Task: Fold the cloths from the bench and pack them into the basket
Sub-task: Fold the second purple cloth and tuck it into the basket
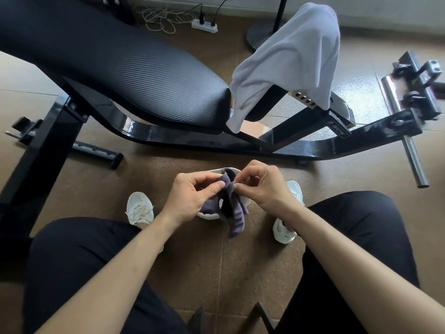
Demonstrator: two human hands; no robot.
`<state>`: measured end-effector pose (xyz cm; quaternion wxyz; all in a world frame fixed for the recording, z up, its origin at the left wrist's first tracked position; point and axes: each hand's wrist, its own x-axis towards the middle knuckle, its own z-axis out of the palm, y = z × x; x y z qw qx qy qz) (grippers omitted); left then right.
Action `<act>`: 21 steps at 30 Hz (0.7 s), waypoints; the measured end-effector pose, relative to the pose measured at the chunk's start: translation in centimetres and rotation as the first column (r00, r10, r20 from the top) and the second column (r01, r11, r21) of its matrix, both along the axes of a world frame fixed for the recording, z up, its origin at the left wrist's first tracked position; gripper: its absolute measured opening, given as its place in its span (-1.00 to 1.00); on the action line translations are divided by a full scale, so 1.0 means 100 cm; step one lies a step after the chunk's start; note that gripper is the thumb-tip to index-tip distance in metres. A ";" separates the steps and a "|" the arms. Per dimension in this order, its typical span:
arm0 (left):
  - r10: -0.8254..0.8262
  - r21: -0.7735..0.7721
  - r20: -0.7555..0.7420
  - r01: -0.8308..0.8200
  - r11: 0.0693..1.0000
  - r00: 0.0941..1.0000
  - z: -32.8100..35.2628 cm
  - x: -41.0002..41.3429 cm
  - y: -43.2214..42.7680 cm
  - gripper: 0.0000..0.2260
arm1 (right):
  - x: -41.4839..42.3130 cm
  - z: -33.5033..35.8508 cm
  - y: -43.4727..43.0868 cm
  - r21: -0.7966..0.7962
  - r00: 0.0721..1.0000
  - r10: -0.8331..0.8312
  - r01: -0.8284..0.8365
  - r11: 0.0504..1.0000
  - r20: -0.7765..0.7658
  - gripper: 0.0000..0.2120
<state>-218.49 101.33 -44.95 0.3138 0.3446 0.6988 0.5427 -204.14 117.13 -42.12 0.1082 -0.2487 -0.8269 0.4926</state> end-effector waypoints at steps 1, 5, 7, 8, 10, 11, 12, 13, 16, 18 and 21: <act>0.000 -0.002 0.018 0.000 1.000 1.000 0.000 0.000 0.000 -0.80 | -0.001 0.000 0.000 0.004 1.000 -0.004 0.004 1.000 0.001 -0.91; -0.011 -0.005 0.055 0.011 1.000 0.998 0.001 0.000 0.001 -0.80 | -0.002 0.004 -0.001 -0.090 0.999 -0.007 0.010 0.996 0.040 -0.86; -0.026 0.002 0.079 0.026 1.000 0.997 0.003 0.002 0.002 -0.80 | -0.003 0.003 -0.003 -0.095 0.999 -0.017 0.021 0.995 0.043 -0.81; -0.033 0.014 0.089 0.032 0.999 0.995 0.003 0.002 0.002 -0.81 | -0.003 0.002 -0.003 -0.101 0.999 -0.026 0.031 0.994 0.043 -0.80; -0.040 0.038 0.105 0.036 0.999 0.994 0.005 0.003 0.002 -0.82 | -0.004 0.000 -0.003 -0.124 0.998 -0.042 0.047 0.991 0.043 -0.79; -0.048 0.046 0.108 0.044 0.998 0.993 0.005 0.003 0.002 -0.82 | -0.004 -0.001 -0.003 -0.128 0.998 -0.049 0.054 0.990 0.043 -0.79; -0.060 0.051 0.106 0.055 0.997 0.993 0.006 0.003 0.002 -0.80 | -0.004 -0.001 -0.003 -0.129 0.998 -0.057 0.062 0.990 0.041 -0.79; -0.068 0.051 0.091 0.064 0.997 0.994 0.008 0.003 0.002 -0.76 | -0.005 -0.001 -0.003 -0.128 0.997 -0.063 0.067 0.989 0.039 -0.79; -0.051 0.049 0.043 0.049 0.998 0.998 0.011 0.006 0.002 -0.76 | -0.005 -0.001 -0.004 -0.115 0.998 -0.053 0.058 0.992 0.043 -0.79; -0.044 0.052 0.024 0.043 0.998 0.999 0.011 0.007 0.003 -0.80 | -0.005 -0.002 -0.006 -0.108 0.998 -0.041 0.046 0.993 0.045 -0.78; -0.045 0.045 -0.002 0.046 0.998 0.999 0.011 0.006 0.003 -0.81 | -0.005 -0.007 -0.007 -0.097 0.999 -0.030 0.033 0.995 0.032 -0.77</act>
